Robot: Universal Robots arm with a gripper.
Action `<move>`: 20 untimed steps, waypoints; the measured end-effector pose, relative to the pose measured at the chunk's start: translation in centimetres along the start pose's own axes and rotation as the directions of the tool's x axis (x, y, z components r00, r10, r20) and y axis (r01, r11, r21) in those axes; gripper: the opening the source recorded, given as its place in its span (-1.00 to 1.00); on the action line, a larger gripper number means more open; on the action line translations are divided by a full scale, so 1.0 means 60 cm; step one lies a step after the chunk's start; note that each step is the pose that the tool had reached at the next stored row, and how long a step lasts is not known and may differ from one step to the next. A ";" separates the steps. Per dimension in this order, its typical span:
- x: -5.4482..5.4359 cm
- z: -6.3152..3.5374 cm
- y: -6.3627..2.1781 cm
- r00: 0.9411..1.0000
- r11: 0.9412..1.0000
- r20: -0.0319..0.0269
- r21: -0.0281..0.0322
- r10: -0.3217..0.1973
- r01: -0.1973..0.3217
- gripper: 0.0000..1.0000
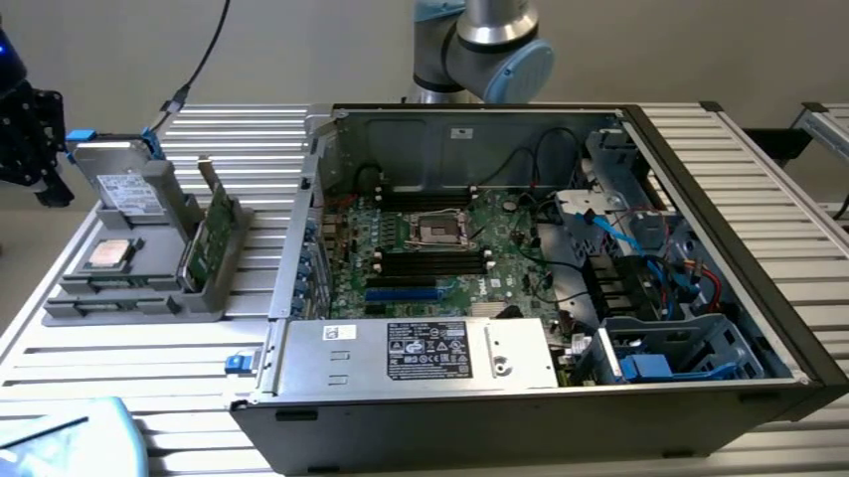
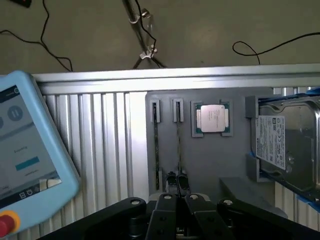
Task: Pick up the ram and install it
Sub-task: 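Pick up the ram and move it above insertion slot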
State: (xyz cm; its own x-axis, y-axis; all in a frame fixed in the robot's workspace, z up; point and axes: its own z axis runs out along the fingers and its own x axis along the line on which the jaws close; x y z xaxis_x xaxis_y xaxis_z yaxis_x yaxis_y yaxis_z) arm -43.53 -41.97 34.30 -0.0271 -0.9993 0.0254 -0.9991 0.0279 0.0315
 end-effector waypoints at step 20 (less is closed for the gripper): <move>0.002 0.027 0.004 1.000 1.000 0.000 0.000 -0.020 0.020 -0.22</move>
State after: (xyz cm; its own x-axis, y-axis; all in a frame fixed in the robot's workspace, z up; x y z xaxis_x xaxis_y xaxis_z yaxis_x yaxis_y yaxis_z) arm -43.84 -42.09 32.70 -0.0068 -0.9997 0.0251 -0.9995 0.0076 0.0315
